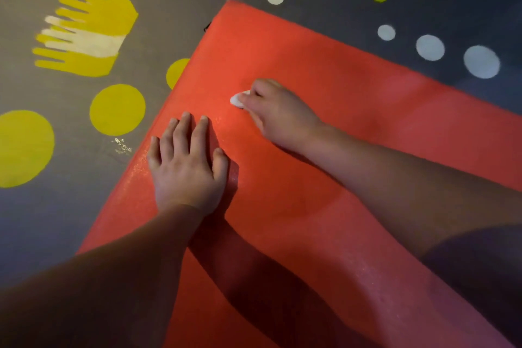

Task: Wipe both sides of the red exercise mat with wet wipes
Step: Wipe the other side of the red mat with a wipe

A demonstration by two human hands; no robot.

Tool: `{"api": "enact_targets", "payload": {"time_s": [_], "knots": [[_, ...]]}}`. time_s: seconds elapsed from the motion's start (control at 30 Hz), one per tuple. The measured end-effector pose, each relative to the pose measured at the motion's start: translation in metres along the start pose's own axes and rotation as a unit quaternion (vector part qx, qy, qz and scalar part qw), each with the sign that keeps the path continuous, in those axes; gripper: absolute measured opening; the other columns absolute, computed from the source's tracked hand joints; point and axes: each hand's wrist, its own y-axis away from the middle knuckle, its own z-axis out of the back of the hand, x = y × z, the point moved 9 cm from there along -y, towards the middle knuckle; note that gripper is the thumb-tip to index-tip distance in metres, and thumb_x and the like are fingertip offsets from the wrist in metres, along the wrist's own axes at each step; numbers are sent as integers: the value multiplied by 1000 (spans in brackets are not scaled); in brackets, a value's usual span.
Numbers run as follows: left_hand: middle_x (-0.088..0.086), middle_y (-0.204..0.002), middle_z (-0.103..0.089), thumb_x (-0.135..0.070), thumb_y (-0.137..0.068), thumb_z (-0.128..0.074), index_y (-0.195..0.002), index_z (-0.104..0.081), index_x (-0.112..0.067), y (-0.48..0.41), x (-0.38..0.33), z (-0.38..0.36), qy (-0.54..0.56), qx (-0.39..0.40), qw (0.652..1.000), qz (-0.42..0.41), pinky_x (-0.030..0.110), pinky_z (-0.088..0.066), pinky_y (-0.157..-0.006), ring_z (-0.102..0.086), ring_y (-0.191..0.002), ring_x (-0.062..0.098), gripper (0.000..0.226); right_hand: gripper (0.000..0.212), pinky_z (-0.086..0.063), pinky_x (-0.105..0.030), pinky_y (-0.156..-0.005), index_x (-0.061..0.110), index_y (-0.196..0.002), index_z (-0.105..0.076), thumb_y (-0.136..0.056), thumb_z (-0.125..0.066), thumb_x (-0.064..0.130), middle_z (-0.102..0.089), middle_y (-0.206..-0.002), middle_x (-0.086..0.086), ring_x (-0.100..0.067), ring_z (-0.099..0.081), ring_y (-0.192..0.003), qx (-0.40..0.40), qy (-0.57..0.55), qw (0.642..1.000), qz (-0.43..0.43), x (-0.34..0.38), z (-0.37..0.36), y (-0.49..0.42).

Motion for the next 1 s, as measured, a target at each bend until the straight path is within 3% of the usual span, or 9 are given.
{"api": "enact_targets", "payload": {"time_s": [0.1, 0.27, 0.33, 0.43, 0.5, 0.57, 0.73, 0.93, 1.0], "knots": [[4, -162, -34, -48, -92, -41, -153, -40, -26, -1, -1, -1, -6, 12, 1000, 3, 51, -15, -123, -25, -151, 26, 64, 25, -44, -36, -72, 18, -113, -74, -95, -56, 19, -57, -88, -15, -34, -58, -83, -37, 48, 994, -92, -64, 27, -15], [5, -162, -33, -48, -92, -41, -154, -40, -25, -2, -2, -1, -5, 22, 1000, 4, 51, -14, -123, -24, -152, 26, 65, 34, -46, -37, -84, 10, -106, -71, -101, -41, 26, -60, -106, -19, -37, -60, -95, -86, 126, 919, -365, -154, 60, -20], [5, -162, -33, -48, -92, -41, -154, -40, -25, -3, -1, 0, -2, 25, 1000, 5, 52, -15, -123, -24, -152, 26, 66, 29, -45, -39, -77, 13, -103, -69, -98, -41, 18, -62, -98, -17, -37, -60, -89, -70, 117, 941, -310, -118, 45, -34], [5, -163, -32, -48, -92, -41, -154, -40, -26, -3, 0, -1, 0, 35, 999, 9, 53, -15, -123, -23, -153, 26, 66, 23, -48, -39, -72, 11, -107, -71, -93, -53, 12, -63, -88, -14, -35, -60, -82, -10, -2, 997, -76, -29, 4, -43], [5, -163, -32, -48, -92, -42, -154, -40, -26, -2, 1, -3, -6, 40, 999, 10, 53, -14, -123, -22, -153, 25, 66, 24, -47, -36, -69, 14, -114, -71, -94, -59, 15, -59, -86, -12, -31, -59, -81, 34, -24, 999, 33, -10, -3, -40], [5, -163, -32, -48, -92, -42, -154, -40, -26, -2, 2, -3, -8, 42, 999, 10, 53, -14, -124, -22, -153, 25, 66, 24, -45, -35, -68, 19, -115, -72, -94, -61, 19, -57, -86, -12, -32, -58, -80, 7, 5, 1000, -14, -45, 10, -50], [5, -163, -33, -49, -91, -44, -154, -40, -26, -5, 2, -3, -9, 43, 999, 10, 52, -13, -124, -22, -153, 25, 67, 27, -42, -37, -76, 12, -101, -71, -99, -46, 21, -57, -94, -19, -37, -58, -86, -82, 94, 948, -294, -127, 42, -65], [6, -161, -36, -47, -90, -45, -152, -44, -23, -4, 2, 0, -3, 34, 999, 3, 55, -16, -123, -27, -151, 27, 67, 25, -49, -38, -70, 12, -114, -71, -94, -56, 14, -58, -85, -12, -31, -58, -80, 39, -38, 997, 63, 9, -18, -75], [6, -161, -36, -48, -90, -45, -153, -43, -24, -4, 2, -1, -6, 40, 999, 5, 55, -16, -123, -26, -151, 27, 67, 24, -47, -37, -70, 15, -113, -72, -93, -58, 15, -57, -85, -11, -31, -58, -81, 24, -14, 998, 54, -14, -9, -87]]}}
